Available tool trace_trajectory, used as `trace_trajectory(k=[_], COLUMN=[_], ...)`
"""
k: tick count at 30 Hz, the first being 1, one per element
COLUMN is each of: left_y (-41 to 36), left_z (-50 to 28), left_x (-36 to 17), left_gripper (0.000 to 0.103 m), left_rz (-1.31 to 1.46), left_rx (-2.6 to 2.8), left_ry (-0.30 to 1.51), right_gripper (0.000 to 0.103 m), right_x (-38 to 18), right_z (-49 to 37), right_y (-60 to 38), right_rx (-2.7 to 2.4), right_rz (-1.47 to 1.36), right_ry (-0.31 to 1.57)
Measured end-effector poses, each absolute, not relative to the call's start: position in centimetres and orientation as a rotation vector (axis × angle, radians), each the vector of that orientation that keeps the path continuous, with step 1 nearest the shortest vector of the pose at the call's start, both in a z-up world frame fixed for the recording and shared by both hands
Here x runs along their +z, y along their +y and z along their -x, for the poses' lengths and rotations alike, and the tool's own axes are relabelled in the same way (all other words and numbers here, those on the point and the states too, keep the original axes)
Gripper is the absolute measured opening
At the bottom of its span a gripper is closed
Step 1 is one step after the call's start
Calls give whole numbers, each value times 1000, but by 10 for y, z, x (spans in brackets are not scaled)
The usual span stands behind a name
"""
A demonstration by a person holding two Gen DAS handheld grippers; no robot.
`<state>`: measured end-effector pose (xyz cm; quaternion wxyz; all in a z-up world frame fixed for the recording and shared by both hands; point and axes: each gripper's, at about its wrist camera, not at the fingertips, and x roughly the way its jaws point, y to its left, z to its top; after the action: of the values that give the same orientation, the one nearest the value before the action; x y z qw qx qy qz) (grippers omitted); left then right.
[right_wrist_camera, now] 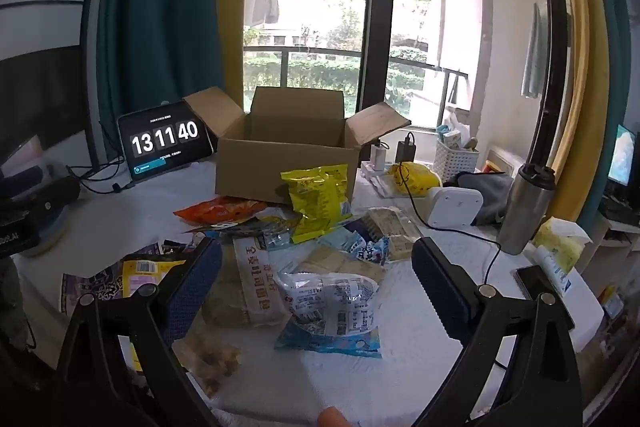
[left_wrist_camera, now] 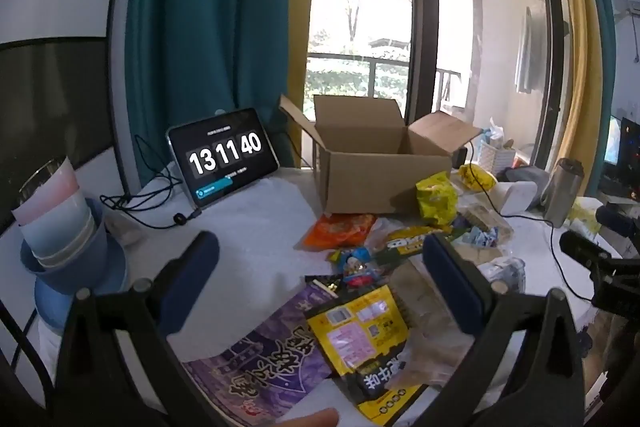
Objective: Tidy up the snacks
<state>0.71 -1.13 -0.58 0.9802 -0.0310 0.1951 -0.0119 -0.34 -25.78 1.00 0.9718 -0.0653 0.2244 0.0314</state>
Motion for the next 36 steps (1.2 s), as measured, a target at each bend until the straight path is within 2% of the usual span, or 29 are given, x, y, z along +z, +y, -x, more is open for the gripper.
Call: trace_trajectory(k=[36], left_y=[-18], left_z=[-3], left_x=[-5], left_gripper=[103], left_rz=[47], left_rx=[-60], left_ry=[393], right_gripper=[98], right_x=[9], right_z=[2], right_y=[-258], right_rx=[74], right_rz=[119], right_ry=[469])
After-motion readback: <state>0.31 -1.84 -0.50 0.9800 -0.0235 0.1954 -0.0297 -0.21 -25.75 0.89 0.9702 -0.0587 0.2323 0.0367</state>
